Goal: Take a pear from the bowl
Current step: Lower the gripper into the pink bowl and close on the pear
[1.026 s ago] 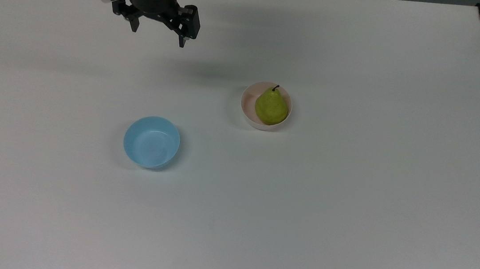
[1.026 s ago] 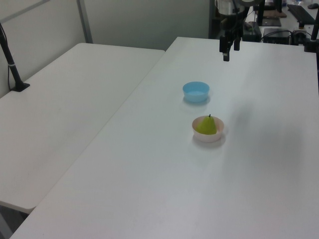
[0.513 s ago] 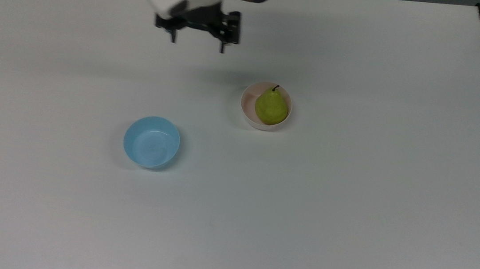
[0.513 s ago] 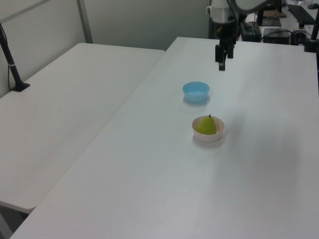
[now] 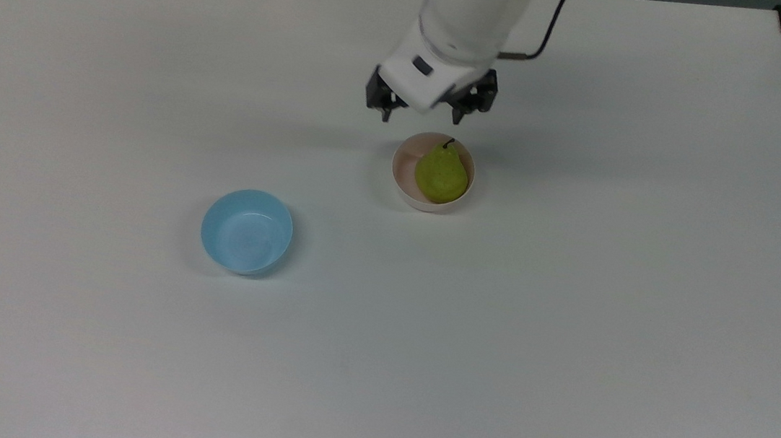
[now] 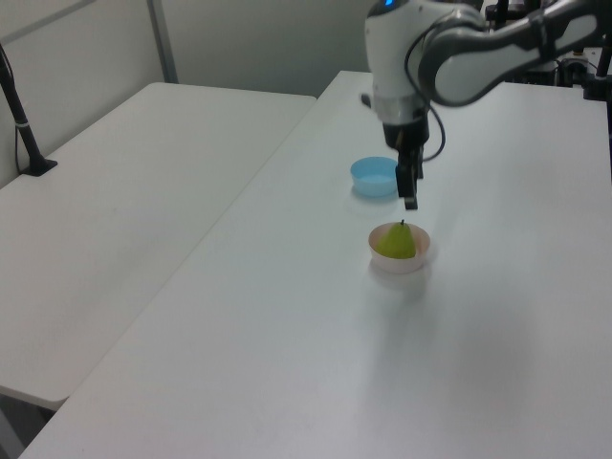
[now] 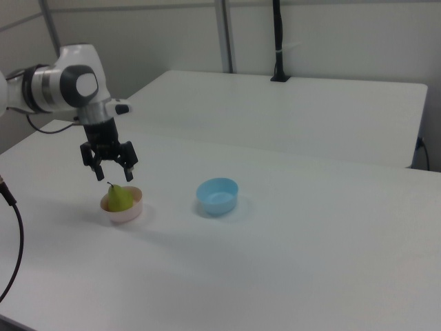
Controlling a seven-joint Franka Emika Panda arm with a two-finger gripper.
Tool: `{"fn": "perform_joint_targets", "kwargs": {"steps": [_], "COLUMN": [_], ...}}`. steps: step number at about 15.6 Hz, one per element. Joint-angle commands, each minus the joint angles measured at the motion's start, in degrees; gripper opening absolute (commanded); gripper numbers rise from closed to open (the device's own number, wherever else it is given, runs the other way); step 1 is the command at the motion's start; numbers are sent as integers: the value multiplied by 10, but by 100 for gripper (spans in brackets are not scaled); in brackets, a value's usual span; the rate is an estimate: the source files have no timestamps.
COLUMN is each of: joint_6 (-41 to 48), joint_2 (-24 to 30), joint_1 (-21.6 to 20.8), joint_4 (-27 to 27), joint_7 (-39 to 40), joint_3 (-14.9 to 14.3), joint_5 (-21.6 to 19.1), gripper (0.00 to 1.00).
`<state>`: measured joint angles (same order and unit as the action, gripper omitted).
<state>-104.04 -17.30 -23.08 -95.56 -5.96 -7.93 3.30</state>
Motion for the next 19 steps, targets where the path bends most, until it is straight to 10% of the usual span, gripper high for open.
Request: {"fn": "perform_joint_targets", "kwargs": {"steps": [1, 9, 15, 19], "joint_6": [-41, -99, -100, -97], "joint_2": [-31, -90, -90, -82], "joint_1": [-28, -37, -31, -29], "joint_4": [-3, -4, -5, -4], "joint_7": [-7, -4, 32, 31], "joint_3": [-9, -9, -8, -9], "joint_5": [3, 7, 6, 1], "gripper": [100, 100, 32, 24]}}
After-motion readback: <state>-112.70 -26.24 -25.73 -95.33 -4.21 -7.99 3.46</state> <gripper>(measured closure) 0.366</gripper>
